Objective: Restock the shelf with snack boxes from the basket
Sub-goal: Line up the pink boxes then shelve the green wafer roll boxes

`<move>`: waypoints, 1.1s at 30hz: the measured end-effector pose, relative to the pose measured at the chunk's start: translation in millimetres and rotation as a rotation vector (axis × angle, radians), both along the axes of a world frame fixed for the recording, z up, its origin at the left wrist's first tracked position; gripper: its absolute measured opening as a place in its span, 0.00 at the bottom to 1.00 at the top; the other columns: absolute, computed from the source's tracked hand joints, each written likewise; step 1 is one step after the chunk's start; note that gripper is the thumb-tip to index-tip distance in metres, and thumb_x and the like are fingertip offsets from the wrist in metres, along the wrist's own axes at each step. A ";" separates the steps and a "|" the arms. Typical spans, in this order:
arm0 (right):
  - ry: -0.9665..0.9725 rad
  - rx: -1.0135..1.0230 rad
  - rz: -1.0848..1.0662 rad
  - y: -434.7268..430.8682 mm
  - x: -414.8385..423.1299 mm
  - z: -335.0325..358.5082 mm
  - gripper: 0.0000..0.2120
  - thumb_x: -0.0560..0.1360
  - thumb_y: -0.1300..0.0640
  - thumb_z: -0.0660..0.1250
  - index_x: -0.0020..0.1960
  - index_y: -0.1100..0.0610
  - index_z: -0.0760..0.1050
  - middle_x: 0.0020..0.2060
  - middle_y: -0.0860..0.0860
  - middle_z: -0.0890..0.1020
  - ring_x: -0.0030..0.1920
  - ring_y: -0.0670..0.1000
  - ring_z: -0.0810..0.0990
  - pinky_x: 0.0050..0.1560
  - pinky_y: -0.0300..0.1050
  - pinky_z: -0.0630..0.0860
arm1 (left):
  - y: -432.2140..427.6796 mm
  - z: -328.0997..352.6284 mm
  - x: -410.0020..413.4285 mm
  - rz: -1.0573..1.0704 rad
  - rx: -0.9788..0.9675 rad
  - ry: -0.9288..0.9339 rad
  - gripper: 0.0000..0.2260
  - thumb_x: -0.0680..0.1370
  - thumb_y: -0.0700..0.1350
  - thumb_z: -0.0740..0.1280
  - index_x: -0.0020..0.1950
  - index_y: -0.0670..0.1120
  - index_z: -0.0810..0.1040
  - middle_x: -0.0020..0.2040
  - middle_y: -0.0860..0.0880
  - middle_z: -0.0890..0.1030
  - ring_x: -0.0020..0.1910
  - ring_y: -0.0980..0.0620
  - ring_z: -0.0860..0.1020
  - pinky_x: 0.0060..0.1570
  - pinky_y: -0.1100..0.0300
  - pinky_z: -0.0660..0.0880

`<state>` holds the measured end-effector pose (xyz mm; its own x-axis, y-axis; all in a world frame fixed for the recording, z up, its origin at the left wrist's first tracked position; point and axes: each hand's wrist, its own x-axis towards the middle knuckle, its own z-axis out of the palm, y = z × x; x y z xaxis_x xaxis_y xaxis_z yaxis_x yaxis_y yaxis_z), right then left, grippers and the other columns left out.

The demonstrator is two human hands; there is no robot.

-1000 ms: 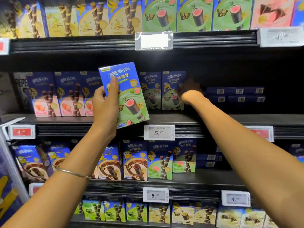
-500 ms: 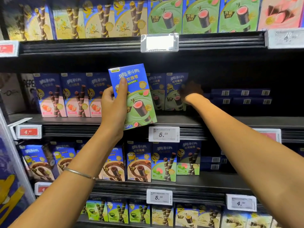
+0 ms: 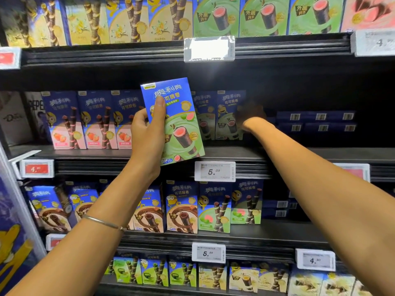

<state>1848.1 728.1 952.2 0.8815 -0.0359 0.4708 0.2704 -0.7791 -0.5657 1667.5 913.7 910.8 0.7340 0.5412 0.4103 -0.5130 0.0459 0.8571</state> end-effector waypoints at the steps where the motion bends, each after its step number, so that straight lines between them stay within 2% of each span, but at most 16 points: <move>1: -0.005 0.010 0.002 -1.1 0.0 0.2 0.15 0.81 0.58 0.66 0.66 0.62 0.75 0.63 0.61 0.79 0.63 0.62 0.78 0.63 0.55 0.76 | 0.1 0.0 0.5 -0.002 0.002 0.001 0.19 0.84 0.61 0.66 0.64 0.47 0.75 0.51 0.51 0.90 0.47 0.51 0.89 0.44 0.54 0.87; 5: -0.009 0.020 0.018 -6.7 -0.9 0.6 0.14 0.82 0.58 0.65 0.65 0.62 0.76 0.62 0.60 0.80 0.61 0.60 0.80 0.60 0.52 0.77 | 0.2 0.1 1.5 0.002 0.001 0.011 0.19 0.84 0.62 0.66 0.64 0.47 0.75 0.53 0.50 0.89 0.49 0.50 0.89 0.48 0.50 0.87; 10: 0.001 0.060 0.024 -6.7 -3.9 0.3 0.14 0.83 0.56 0.64 0.66 0.61 0.76 0.63 0.60 0.80 0.62 0.60 0.80 0.59 0.50 0.76 | -1.0 -0.3 1.7 -0.001 0.004 0.007 0.18 0.84 0.61 0.66 0.62 0.48 0.75 0.50 0.52 0.90 0.47 0.51 0.89 0.44 0.54 0.87; 14: -0.007 0.072 0.014 -3.8 -6.7 0.4 0.14 0.83 0.57 0.64 0.65 0.61 0.76 0.63 0.59 0.80 0.62 0.59 0.80 0.60 0.51 0.76 | -2.2 0.8 1.5 0.001 -0.010 -0.002 0.23 0.84 0.61 0.66 0.67 0.43 0.76 0.53 0.49 0.90 0.48 0.49 0.89 0.48 0.50 0.87; 18: 0.007 0.075 0.024 -4.3 -8.8 0.4 0.14 0.82 0.56 0.65 0.65 0.61 0.76 0.63 0.59 0.80 0.62 0.60 0.80 0.58 0.50 0.76 | -3.1 0.4 1.0 -0.005 -0.010 -0.010 0.22 0.84 0.60 0.66 0.67 0.43 0.75 0.50 0.51 0.90 0.46 0.51 0.89 0.42 0.56 0.87; 23: 0.040 0.076 0.054 -6.2 -12.2 2.2 0.18 0.81 0.54 0.67 0.68 0.61 0.74 0.65 0.59 0.79 0.64 0.60 0.79 0.62 0.52 0.76 | -2.8 0.0 1.9 -0.002 0.001 -0.004 0.21 0.84 0.61 0.66 0.66 0.44 0.76 0.50 0.51 0.90 0.46 0.51 0.89 0.42 0.56 0.87; 26: 0.048 0.081 0.038 -9.0 -15.1 3.6 0.19 0.81 0.52 0.67 0.68 0.61 0.74 0.65 0.59 0.79 0.64 0.59 0.79 0.61 0.51 0.76 | -2.6 0.1 2.9 0.004 0.006 0.001 0.19 0.84 0.61 0.66 0.63 0.47 0.76 0.50 0.51 0.90 0.46 0.51 0.89 0.43 0.54 0.87; 31: 0.038 0.184 -0.032 -11.4 -27.0 13.1 0.26 0.81 0.49 0.66 0.74 0.61 0.67 0.70 0.60 0.74 0.68 0.61 0.75 0.66 0.53 0.75 | -5.9 0.5 3.2 -0.015 0.002 0.001 0.20 0.84 0.61 0.66 0.63 0.46 0.76 0.53 0.49 0.90 0.48 0.49 0.89 0.47 0.51 0.87; 32: -0.008 0.231 -0.024 -11.1 -33.8 14.1 0.23 0.81 0.49 0.65 0.71 0.61 0.70 0.67 0.59 0.76 0.65 0.61 0.76 0.64 0.52 0.76 | -7.2 0.5 3.0 -0.020 -0.009 -0.007 0.20 0.84 0.61 0.66 0.64 0.45 0.75 0.53 0.49 0.90 0.47 0.50 0.89 0.44 0.52 0.87; 33: -0.056 0.307 0.020 -9.4 -42.2 14.0 0.17 0.81 0.51 0.65 0.64 0.61 0.74 0.61 0.58 0.79 0.59 0.59 0.78 0.58 0.50 0.77 | -8.8 0.5 3.0 -0.026 -0.020 -0.014 0.20 0.84 0.60 0.66 0.65 0.45 0.75 0.52 0.49 0.90 0.47 0.50 0.89 0.41 0.55 0.86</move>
